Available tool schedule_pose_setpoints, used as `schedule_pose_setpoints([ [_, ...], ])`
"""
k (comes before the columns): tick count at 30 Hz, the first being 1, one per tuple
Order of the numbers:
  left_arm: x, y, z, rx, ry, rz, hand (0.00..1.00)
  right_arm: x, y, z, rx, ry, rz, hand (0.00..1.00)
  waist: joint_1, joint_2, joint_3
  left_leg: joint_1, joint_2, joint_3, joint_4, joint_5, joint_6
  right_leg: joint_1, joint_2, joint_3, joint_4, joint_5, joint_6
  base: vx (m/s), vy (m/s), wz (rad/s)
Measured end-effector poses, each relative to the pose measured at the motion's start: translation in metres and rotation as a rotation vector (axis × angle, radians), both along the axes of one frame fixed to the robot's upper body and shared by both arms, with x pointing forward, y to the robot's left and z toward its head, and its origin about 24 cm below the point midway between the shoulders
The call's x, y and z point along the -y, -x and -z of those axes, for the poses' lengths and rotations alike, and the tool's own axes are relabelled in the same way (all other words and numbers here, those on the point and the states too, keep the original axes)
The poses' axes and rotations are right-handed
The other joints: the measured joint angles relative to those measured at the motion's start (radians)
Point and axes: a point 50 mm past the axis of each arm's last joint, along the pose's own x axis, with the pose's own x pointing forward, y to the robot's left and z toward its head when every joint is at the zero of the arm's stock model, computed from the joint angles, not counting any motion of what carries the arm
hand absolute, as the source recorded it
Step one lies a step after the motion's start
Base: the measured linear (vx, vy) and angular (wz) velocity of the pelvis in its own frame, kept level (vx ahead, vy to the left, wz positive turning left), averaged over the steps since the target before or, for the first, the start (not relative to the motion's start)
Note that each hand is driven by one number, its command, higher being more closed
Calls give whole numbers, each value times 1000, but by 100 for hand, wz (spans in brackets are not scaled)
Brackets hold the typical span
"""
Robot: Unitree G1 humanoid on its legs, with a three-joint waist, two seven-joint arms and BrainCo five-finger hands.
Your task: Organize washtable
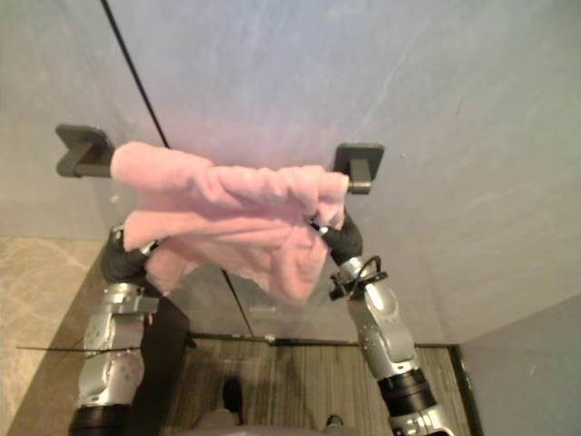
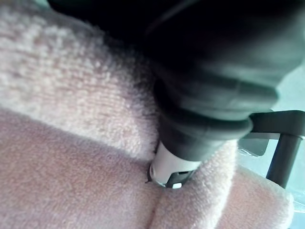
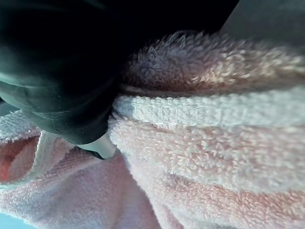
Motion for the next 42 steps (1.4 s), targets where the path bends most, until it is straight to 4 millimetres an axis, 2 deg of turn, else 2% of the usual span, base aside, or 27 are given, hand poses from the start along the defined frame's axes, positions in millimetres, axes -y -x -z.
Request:
schedule_pose_setpoints([
  [11, 4, 4, 20, -72, 51, -17, 100, -2, -1, -2, 16, 45, 0, 100, 2, 15, -15, -21, -3, -20, 0, 5, 4, 1, 2, -21, -16, 5, -4, -3, -3, 6],
  [33, -2, 7, 22, -85, 77, -69, 100, -14, -4, -9, 48, 71, -58, 100, 6, 12, -27, -23, -2, -23, 0, 6, 4, 2, 3, -25, -16, 9, 1, 0, 0, 0],
  [34, -2, 7, 22, -85, 77, -70, 100, -14, -4, -9, 48, 71, -58, 0, 5, 12, -27, -23, -2, -23, 0, 6, 4, 2, 3, -25, -16, 9, 1, 0, 0, 0],
  [35, -2, 7, 23, -86, 77, -72, 0, -14, -4, -9, 48, 71, -58, 0, 5, 12, -27, -23, -2, -23, 0, 6, 4, 2, 3, -24, -16, 9, 1, 0, 0, 0],
  [42, -19, 17, 28, -116, 80, -157, 0, -10, -3, -6, 30, 59, -47, 0, 4, 11, -31, -22, -2, -21, 0, 6, 4, 2, 3, -23, -16, 9, 1, 0, 0, 0],
])
